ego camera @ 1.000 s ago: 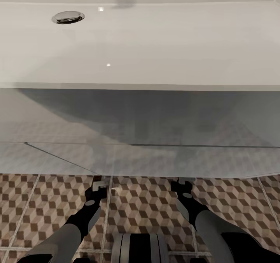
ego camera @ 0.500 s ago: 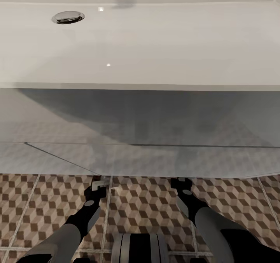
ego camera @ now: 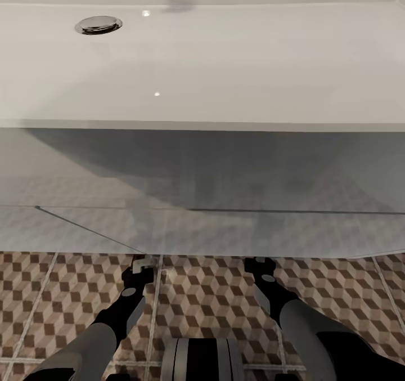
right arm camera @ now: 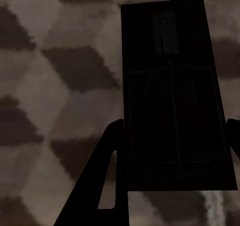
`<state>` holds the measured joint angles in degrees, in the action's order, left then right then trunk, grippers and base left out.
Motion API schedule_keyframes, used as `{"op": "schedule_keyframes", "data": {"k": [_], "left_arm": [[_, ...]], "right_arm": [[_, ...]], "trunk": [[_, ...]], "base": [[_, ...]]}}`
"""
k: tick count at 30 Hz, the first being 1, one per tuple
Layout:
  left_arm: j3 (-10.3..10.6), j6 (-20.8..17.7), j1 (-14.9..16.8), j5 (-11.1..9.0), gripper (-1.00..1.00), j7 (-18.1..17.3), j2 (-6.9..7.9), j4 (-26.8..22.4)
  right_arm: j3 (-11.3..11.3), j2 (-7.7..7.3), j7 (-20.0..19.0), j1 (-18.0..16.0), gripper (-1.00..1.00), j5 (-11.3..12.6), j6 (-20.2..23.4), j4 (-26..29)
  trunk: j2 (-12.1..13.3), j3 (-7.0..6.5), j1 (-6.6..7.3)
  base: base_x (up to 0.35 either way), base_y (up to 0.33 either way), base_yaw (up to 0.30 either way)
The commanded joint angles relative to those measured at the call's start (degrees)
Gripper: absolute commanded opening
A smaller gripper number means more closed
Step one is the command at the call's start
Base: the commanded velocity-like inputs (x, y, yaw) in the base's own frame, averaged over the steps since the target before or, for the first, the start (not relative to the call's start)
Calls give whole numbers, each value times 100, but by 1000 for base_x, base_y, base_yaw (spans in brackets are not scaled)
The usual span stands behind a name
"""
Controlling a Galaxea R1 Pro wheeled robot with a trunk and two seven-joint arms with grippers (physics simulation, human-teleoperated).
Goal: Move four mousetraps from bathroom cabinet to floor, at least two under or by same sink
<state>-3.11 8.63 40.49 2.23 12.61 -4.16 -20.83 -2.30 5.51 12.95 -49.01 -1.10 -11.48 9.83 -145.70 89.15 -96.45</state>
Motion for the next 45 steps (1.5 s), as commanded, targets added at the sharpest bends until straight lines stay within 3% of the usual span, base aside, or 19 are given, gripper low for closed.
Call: {"op": "schedule_keyframes", "data": {"k": [1,45], "left_arm": [[-32,16,3,38,-100,5,-7,4],[-32,16,3,40,-100,5,-1,-8]], "right_arm": [[-22,7,17,-3,-100,-17,-24,-4],[11,-24,33,-3,-100,-48,-131,26]], "trunk": [[-1,3,1],[-1,3,1]], "base": [[0,0,0],[0,0,0]]}}
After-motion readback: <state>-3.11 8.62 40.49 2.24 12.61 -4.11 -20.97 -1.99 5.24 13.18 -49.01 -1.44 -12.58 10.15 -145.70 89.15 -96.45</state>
